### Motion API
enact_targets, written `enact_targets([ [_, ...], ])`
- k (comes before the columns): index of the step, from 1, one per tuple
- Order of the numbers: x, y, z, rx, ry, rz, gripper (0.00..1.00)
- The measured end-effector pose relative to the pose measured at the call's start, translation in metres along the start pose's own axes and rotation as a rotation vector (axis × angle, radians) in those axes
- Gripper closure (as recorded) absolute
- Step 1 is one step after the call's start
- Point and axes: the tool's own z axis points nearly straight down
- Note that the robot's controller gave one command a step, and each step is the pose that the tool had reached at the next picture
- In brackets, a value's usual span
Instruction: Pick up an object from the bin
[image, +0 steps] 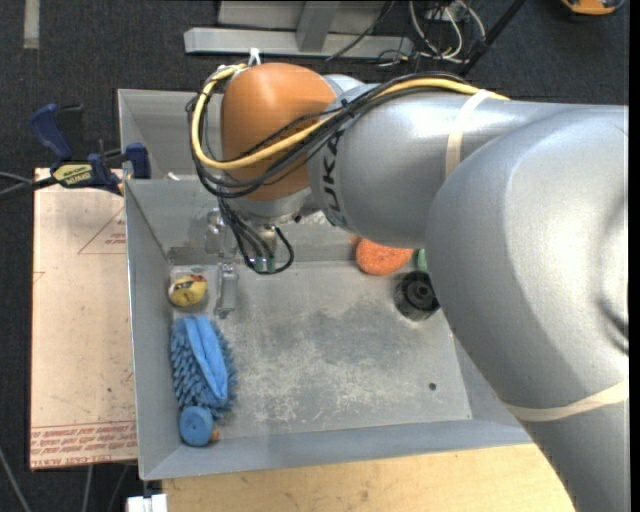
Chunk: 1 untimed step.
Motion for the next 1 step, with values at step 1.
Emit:
enact_targets([
  [1,-0.0015,-0.0010,-0.0056,-0.001,-0.006,0.003,0.00],
])
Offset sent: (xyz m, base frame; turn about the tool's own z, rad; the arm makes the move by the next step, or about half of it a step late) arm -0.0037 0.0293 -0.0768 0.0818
